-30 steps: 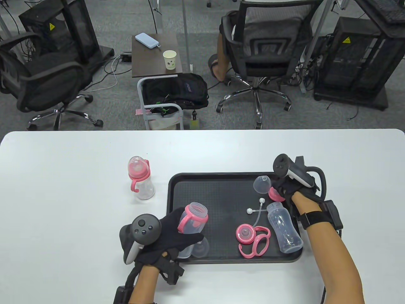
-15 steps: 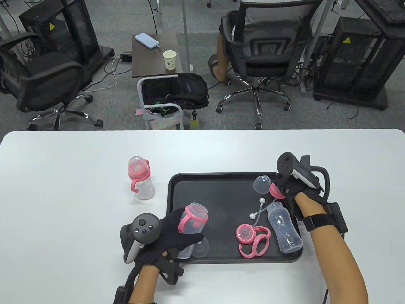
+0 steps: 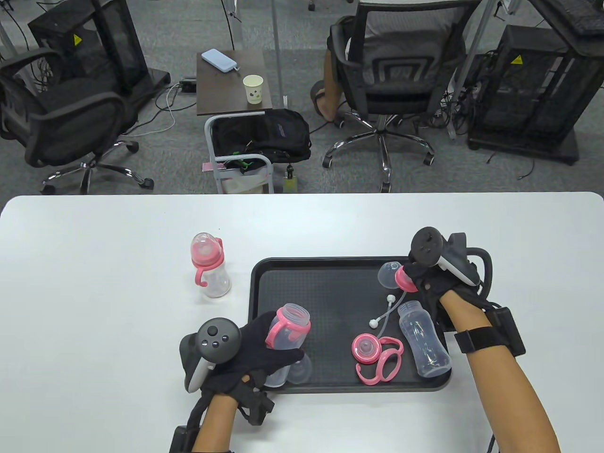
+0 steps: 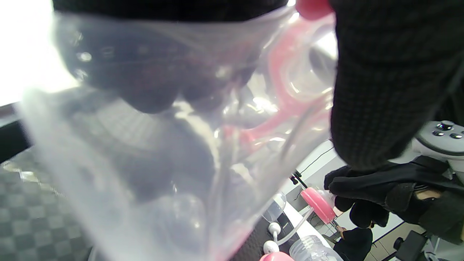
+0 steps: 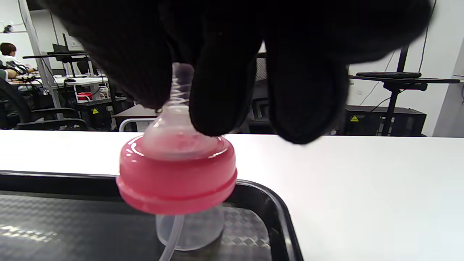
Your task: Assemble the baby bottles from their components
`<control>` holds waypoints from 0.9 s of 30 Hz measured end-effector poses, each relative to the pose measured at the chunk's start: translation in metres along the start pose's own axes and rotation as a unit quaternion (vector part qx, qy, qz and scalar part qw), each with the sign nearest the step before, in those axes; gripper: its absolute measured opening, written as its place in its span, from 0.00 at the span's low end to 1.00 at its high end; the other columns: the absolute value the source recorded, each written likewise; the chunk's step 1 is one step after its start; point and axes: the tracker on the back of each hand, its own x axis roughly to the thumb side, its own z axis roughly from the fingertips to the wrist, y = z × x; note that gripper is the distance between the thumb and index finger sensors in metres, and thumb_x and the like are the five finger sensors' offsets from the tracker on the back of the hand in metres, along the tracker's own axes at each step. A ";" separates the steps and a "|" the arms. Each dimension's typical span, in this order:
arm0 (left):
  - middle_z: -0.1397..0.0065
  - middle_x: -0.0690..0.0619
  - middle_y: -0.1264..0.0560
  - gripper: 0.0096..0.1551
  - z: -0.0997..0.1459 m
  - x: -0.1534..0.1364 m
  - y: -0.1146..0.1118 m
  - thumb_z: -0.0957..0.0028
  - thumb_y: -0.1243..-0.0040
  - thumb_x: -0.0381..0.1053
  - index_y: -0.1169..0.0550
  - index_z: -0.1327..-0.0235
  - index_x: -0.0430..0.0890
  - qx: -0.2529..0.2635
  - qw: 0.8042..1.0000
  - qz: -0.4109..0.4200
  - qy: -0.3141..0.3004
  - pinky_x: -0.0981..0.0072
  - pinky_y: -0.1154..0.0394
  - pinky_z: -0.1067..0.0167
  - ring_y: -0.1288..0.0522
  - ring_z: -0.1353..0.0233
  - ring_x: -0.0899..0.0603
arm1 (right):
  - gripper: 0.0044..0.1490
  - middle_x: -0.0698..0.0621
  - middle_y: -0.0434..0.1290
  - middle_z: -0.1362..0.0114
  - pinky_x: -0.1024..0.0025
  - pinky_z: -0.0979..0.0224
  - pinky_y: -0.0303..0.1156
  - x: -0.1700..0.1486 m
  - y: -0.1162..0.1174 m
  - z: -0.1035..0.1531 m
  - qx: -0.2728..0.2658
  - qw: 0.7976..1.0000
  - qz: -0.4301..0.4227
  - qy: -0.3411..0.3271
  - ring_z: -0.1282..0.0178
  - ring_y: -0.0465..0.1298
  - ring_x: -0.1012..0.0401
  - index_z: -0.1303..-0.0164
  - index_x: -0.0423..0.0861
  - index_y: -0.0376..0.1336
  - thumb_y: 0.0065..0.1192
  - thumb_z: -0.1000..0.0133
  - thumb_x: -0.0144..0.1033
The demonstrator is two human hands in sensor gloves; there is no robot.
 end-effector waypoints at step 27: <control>0.32 0.51 0.19 0.62 0.002 0.001 0.001 0.68 0.19 0.81 0.25 0.23 0.51 0.006 1.000 0.009 -0.016 0.52 0.17 0.46 0.15 0.40 0.38 | 0.28 0.46 0.84 0.47 0.56 0.61 0.79 0.087 -0.106 0.051 -0.094 0.983 -0.074 -0.137 0.59 0.84 0.44 0.38 0.45 0.72 0.76 0.45 0.46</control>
